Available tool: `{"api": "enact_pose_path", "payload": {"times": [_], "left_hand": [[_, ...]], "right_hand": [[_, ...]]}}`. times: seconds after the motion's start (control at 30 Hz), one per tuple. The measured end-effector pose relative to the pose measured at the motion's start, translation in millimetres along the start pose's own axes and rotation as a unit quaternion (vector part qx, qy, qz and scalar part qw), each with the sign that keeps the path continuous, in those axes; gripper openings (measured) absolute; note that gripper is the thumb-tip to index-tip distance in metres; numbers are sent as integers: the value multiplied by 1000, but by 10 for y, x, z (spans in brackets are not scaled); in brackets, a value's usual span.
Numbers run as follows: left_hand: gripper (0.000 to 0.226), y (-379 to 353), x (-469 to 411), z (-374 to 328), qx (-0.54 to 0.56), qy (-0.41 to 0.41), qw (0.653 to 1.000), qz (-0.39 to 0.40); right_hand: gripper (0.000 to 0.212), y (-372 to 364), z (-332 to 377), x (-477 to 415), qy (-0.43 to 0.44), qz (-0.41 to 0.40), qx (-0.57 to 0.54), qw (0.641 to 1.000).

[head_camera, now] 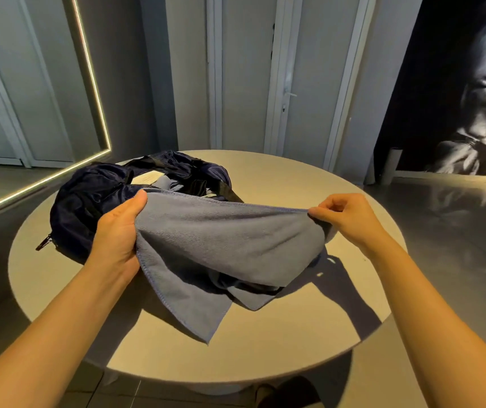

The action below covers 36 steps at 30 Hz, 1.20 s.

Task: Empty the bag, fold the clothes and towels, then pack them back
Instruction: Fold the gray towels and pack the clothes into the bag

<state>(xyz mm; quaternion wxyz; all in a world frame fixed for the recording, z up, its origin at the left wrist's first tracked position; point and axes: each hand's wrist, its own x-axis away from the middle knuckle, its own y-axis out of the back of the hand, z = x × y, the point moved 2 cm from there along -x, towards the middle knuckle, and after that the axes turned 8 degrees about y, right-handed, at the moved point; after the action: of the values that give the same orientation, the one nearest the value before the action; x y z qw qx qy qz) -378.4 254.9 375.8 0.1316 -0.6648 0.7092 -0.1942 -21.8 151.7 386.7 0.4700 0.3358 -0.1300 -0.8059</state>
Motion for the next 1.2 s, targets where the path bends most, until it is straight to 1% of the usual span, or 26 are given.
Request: {"api": "enact_pose_path", "payload": {"times": [0.03, 0.1, 0.13, 0.2, 0.23, 0.27, 0.3, 0.33, 0.4, 0.43, 0.47, 0.5, 0.53, 0.6, 0.67, 0.7, 0.77, 0.83, 0.9, 0.97, 1.03, 1.1, 1.17, 1.2], "left_hand": [[10, 3, 1, 2, -26, -22, 999, -13], [17, -18, 32, 9, -66, -75, 994, -37], [21, -29, 29, 17, -76, -99, 991, -36], [24, -93, 44, 51, -102, -133, 986, -16], [23, -131, 49, 85, -124, -140, 982, -3], [20, -167, 47, 133, -151, -138, 979, 13], [16, -197, 47, 193, -182, -130, 974, 35], [13, -218, 54, 256, -219, -120, 967, 60], [12, -204, 84, 390, -295, -109, 942, 113], [13, -169, 99, 449, -324, -111, 930, 132], [15, -132, 106, 492, -343, -114, 922, 140], [18, -92, 113, 530, -354, -117, 917, 144], [19, -58, 122, 572, -358, -119, 914, 146], [17, -19, 144, 668, -363, -125, 912, 148], [16, 3, 139, 772, -362, -121, 912, 147], [16, 7, 135, 824, -361, -120, 913, 146], [15, 20, 126, 931, -373, -132, 907, 144], [16, 48, 112, 1054, -381, -139, 904, 133], [19, 87, 119, 1152, -381, -131, 907, 123], [19, 113, 121, 1185, -382, -131, 907, 119], [17, 125, 115, 1179, -372, -133, 911, 122], [16, 134, 117, 1173, -364, -132, 913, 129], [16, 147, 102, 1182, -362, -124, 915, 132], [16, 156, 97, 1188, -358, -119, 917, 130]], "right_hand": [[17, -17, 40, -13, 9, -22, -19, 1000], [17, -78, 212, -12, 52, -82, -44, 994], [16, -149, 338, 10, 82, -104, -53, 990], [14, -373, 627, 118, 145, -117, -60, 981], [13, -520, 746, 184, 166, -107, -61, 978], [13, -686, 807, 237, 179, -80, -58, 979], [14, -849, 816, 279, 182, -31, -44, 982], [15, -1001, 782, 329, 177, 40, -19, 983], [18, -1222, 608, 463, 148, 192, 15, 970], [19, -1248, 504, 539, 125, 234, 5, 964], [18, -1217, 400, 595, 103, 239, -19, 965], [15, -1138, 299, 638, 89, 212, -41, 972], [14, -1024, 197, 661, 82, 160, -43, 983], [19, -740, -47, 640, 52, 32, -1, 998], [22, -439, -313, 606, -6, -59, 33, 998], [23, -331, -418, 604, -29, -80, 37, 996], [21, -250, -518, 606, -48, -79, 42, 995], [23, -298, -503, 574, -27, -45, 65, 997], [33, -382, -456, 483, 12, 14, 98, 995], [41, -422, -435, 345, 41, 95, 124, 987], [46, -432, -444, 209, 61, 187, 165, 966], [41, -436, -473, 92, 80, 259, 226, 936], [26, -424, -491, 1, 101, 285, 280, 911], [18, -409, -482, -40, 107, 286, 293, 906]]}}
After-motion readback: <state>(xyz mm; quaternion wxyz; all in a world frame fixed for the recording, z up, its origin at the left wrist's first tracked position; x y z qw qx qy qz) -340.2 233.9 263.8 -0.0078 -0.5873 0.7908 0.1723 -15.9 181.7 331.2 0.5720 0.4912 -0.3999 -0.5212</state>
